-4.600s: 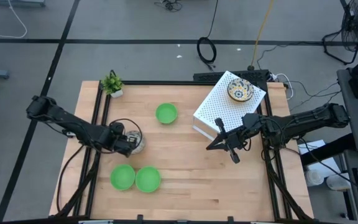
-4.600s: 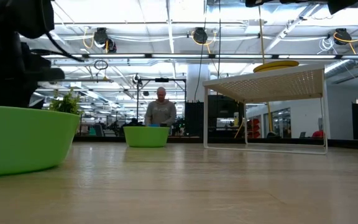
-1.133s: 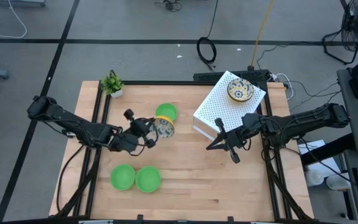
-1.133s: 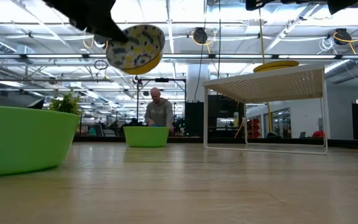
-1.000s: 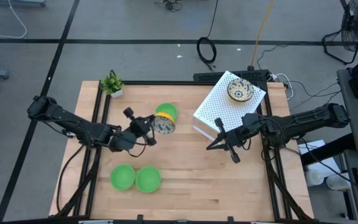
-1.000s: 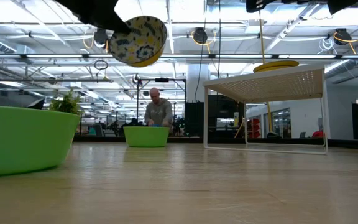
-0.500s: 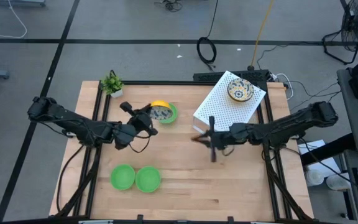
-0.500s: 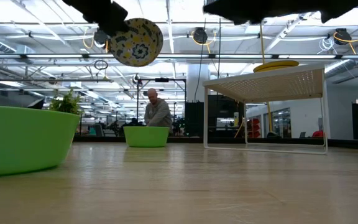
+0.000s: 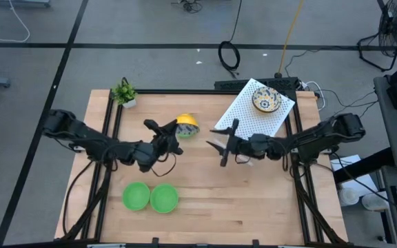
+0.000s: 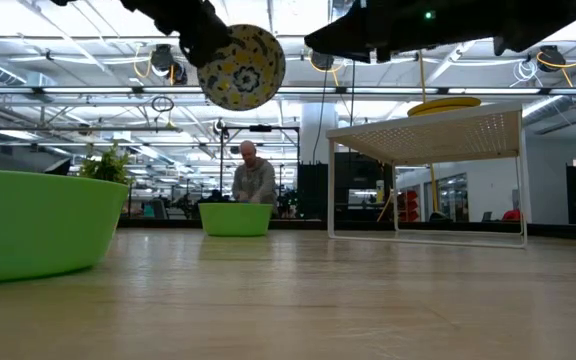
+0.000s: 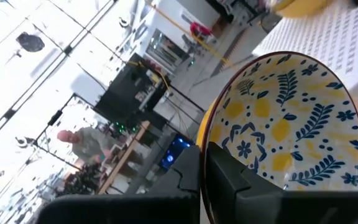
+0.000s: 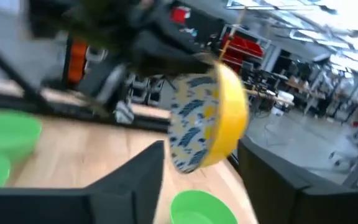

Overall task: Pick & Place Mini bowls
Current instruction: Stack the right yellow patterned bowl on top of the other yellow patterned bowls on the shelf, then put the top green bowl on the shelf

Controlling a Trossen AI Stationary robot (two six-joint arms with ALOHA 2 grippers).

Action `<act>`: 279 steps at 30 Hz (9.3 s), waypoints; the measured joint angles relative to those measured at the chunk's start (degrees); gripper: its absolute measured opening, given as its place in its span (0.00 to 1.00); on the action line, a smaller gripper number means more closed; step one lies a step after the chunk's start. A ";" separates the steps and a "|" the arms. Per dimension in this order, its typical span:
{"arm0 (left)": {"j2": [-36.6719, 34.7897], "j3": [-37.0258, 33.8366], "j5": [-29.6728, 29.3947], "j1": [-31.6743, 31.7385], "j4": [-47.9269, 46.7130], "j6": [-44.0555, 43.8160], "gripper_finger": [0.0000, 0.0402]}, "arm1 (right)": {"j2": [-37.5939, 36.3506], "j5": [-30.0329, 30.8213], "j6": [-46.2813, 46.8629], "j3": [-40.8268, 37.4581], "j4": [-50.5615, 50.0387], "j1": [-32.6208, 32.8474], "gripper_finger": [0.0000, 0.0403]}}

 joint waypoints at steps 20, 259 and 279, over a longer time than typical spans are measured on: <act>0.24 0.11 1.44 -1.02 6.47 5.29 0.02 | 8.38 -5.68 8.14 3.59 6.61 -5.14 0.58; 0.24 0.92 11.52 -6.86 -4.92 -25.84 0.18 | -3.07 -22.08 9.47 44.49 -120.91 -47.95 0.00; -4.79 3.57 38.77 13.91 -44.40 -66.73 0.18 | -10.86 -22.64 7.63 56.24 -97.09 -34.62 0.01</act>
